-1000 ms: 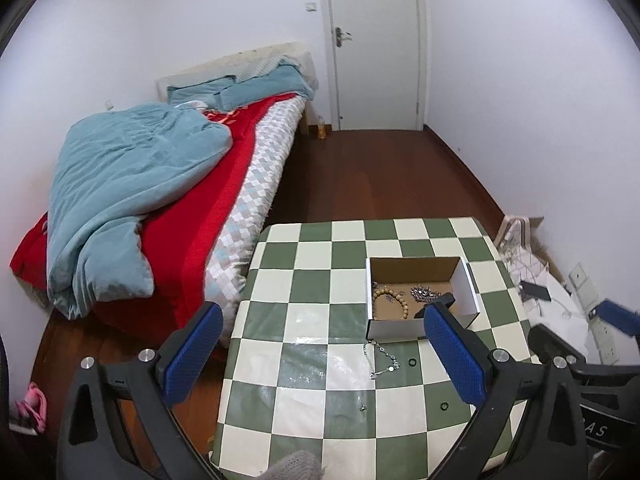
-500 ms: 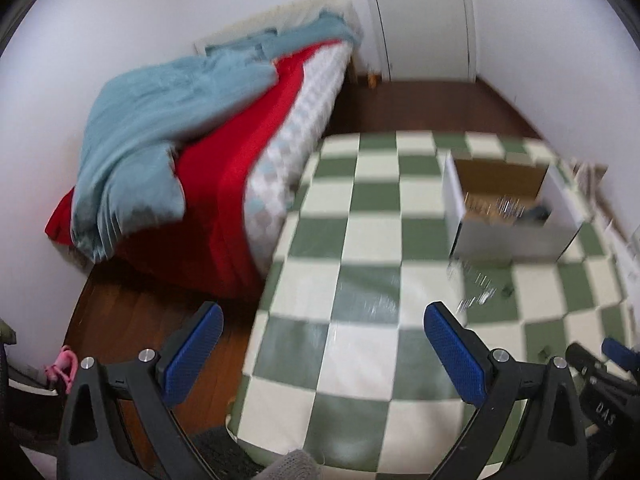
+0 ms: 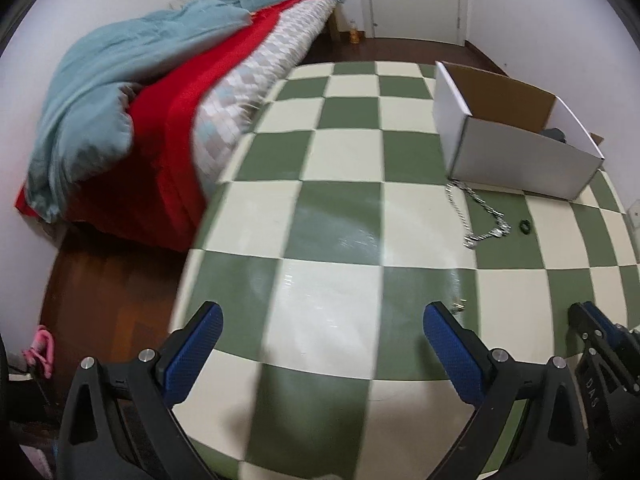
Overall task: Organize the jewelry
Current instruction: 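Grasp a small black ring with the right tool while the left grasps a small silver piece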
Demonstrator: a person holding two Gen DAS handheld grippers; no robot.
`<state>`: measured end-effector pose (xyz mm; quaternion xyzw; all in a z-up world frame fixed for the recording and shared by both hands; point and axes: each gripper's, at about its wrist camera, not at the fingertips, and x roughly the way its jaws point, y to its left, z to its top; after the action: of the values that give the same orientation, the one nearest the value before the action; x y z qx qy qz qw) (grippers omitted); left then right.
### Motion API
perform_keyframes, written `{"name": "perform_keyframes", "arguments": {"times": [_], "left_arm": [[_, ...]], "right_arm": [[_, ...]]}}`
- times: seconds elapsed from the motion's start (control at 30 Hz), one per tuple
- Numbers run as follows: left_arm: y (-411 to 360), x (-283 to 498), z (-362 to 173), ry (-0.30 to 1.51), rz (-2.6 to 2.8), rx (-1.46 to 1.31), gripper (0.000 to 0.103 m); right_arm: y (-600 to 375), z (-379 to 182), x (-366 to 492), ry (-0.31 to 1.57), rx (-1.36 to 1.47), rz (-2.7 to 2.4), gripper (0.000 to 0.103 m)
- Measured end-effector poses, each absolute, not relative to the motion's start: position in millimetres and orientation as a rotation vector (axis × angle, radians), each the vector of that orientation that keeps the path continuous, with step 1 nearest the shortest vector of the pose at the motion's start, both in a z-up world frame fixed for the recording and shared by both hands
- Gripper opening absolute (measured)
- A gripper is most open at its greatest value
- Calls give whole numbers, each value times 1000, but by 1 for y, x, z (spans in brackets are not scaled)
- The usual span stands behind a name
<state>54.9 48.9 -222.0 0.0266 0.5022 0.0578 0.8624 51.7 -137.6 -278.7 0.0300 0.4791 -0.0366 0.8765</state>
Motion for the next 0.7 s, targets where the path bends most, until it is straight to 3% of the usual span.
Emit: {"name": "perform_keyframes", "arguments": {"times": [0.2,0.27,0.33,0.37,0.43,0.47,0.53,0.6,0.7], "left_arm": [[16,58,-229,1049,24,81,102],[6,59,-232,1052,7,102,97],[-3,61,-237,1063,-5,127,76],[-7,62,-240,1074,-14,132,71],[-12,61,-246,1091,-30,133,44],[-13,59,-245,1075,-45,120,40],[-16,57,-244,1069,-72,118,16],[-20,55,-245,1064,-82,128,6],[-22,53,-245,1052,-78,141,6]], "right_arm": [[-169,-277,47,991,188,-98,13],[-178,-276,46,986,208,-110,13],[-183,-276,44,983,222,-118,13],[-187,-276,44,981,228,-122,13],[-189,-275,42,980,233,-124,13],[-191,-275,41,980,234,-125,13],[-192,-275,39,979,238,-125,13],[-192,-275,38,979,241,-124,13],[-190,-274,36,976,239,-117,13]]}}
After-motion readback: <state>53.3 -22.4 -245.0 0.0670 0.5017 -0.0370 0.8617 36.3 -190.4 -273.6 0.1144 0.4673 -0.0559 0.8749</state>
